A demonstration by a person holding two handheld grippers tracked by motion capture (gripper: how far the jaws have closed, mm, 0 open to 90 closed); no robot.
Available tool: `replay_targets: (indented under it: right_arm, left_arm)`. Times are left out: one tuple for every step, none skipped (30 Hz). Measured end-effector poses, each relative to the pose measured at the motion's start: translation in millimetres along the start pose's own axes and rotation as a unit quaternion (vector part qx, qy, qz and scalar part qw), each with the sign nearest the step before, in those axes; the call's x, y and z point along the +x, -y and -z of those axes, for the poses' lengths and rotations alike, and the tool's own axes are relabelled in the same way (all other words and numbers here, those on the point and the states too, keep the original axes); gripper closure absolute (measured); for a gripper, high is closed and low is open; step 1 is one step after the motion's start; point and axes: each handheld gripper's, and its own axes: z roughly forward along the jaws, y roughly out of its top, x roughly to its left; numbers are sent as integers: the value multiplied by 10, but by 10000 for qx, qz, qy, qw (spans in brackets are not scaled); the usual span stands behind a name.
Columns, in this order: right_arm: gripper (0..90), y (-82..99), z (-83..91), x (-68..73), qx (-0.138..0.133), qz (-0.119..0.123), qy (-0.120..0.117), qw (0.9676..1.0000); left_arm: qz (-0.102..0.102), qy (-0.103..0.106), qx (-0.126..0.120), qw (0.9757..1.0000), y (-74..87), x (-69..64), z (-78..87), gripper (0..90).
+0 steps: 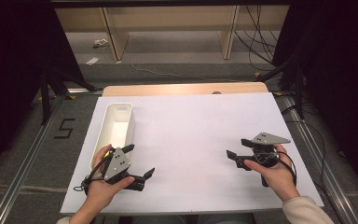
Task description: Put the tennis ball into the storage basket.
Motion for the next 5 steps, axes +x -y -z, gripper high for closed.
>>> replay_targets:
  right_arm:
    - [222,0,-1,1,9,3,1,10000]
    - [223,-1,-1,2,7,1,-1,10000]
    - [226,-2,-1,2,0,4,-3,10000]
    - [234,-3,1,5,-1,10,-4,10000]
    - [234,-3,0,7,-11,16,-6,10000]
  left_arm:
    - [0,0,0,10000,0,1,0,0]
    - [-6,2,-6,10000,-2,1,0,0]
    - [-5,6,-10,10000,-3,0,1,0]
    - [-6,8,-12,10000,-5,-2,0,0]
    - [14,14,-14,10000,-5,-6,-1,0]
